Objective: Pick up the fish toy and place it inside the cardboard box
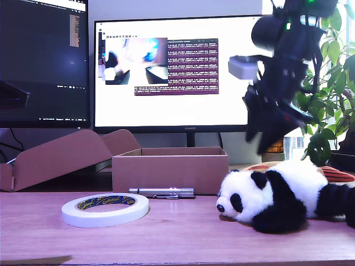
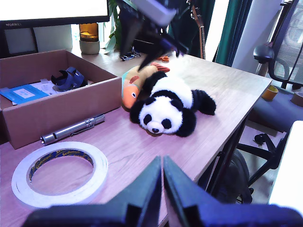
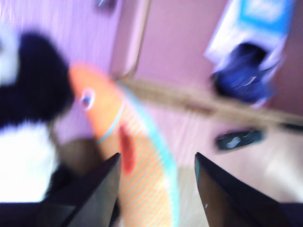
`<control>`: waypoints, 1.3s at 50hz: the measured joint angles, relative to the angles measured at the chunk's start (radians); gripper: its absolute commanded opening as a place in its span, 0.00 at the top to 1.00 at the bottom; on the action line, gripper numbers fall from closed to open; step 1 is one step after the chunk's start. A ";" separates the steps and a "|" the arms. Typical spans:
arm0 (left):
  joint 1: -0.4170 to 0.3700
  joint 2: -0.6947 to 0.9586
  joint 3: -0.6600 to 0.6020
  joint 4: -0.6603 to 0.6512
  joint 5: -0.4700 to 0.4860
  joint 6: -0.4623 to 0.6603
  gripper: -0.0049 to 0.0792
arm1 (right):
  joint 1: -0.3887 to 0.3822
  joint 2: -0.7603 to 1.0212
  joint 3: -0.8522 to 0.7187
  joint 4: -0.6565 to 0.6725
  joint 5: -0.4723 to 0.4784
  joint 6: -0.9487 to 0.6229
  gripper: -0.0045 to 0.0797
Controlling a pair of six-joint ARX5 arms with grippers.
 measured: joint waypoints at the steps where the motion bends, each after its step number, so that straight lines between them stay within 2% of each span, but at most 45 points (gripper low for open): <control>1: 0.000 0.000 0.000 0.000 0.000 0.000 0.96 | 0.000 0.004 0.000 -0.005 0.007 -0.006 0.45; 10: 0.000 0.000 0.000 0.000 0.000 0.000 0.96 | 0.000 0.041 0.000 -0.045 0.037 -0.072 0.45; 41: 0.000 0.000 0.000 -0.029 0.000 0.000 0.96 | 0.007 0.126 0.011 0.076 0.089 -0.127 0.43; 45: 0.000 0.000 0.000 -0.030 0.000 0.000 0.96 | 0.007 0.135 0.011 0.087 0.089 -0.127 0.51; 53: 0.000 0.000 0.000 -0.029 -0.001 0.000 0.96 | 0.010 0.137 0.012 0.092 0.106 -0.127 0.80; 65: 0.000 0.000 0.000 -0.029 -0.013 0.000 0.96 | 0.036 0.137 0.018 0.079 0.189 -0.127 0.94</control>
